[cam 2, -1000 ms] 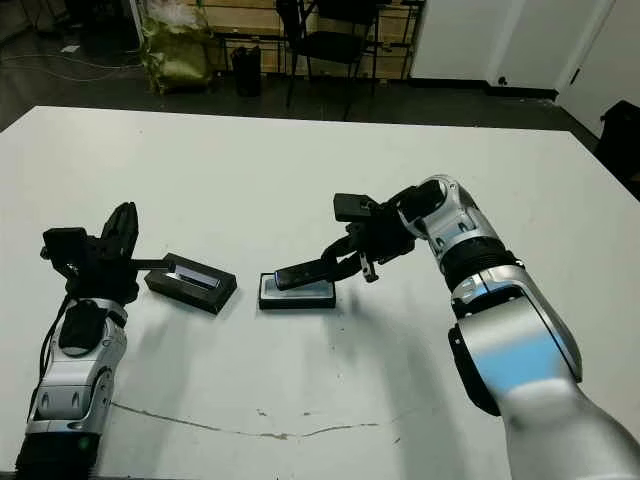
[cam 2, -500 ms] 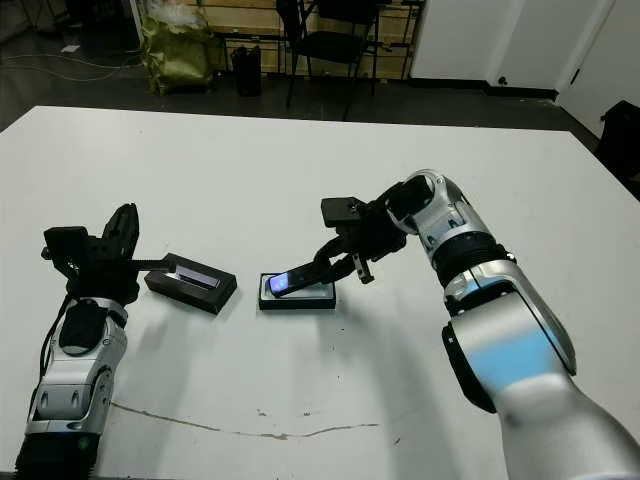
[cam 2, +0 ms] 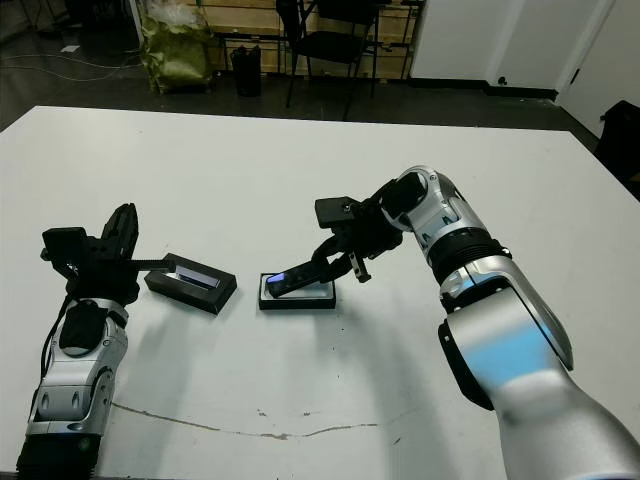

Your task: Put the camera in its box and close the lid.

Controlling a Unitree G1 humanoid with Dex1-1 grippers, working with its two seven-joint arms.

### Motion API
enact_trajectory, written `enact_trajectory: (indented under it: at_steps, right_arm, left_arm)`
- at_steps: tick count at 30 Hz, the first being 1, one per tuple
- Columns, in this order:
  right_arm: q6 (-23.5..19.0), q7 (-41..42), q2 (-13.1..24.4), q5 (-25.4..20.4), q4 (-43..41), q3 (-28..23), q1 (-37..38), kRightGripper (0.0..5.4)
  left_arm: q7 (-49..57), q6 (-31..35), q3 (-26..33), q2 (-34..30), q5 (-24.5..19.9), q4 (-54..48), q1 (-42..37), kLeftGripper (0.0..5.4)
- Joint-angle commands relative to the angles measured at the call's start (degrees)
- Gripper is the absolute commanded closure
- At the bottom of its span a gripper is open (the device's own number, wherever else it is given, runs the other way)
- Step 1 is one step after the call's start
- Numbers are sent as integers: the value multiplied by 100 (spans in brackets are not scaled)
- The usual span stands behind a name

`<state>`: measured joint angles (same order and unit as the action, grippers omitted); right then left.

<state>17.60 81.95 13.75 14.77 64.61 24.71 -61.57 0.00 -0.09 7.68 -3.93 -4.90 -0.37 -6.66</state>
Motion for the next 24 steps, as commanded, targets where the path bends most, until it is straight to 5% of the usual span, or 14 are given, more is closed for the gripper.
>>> enact_trajectory:
  at_steps: [1,19,24]
  right_arm:
    - [-132,43,-49,138,92,85,26,502]
    - [-490,-49,-27,231,-2,98,108,502]
    - [-308,-235,45,59,-63,-116,148,502]
  left_arm:
    - [36,157,-22,-8,54,-12,80,540]
    - [-13,169,-7,9,-21,-39,109,540]
    - [13,133,-41,-32,85,-22,121,540]
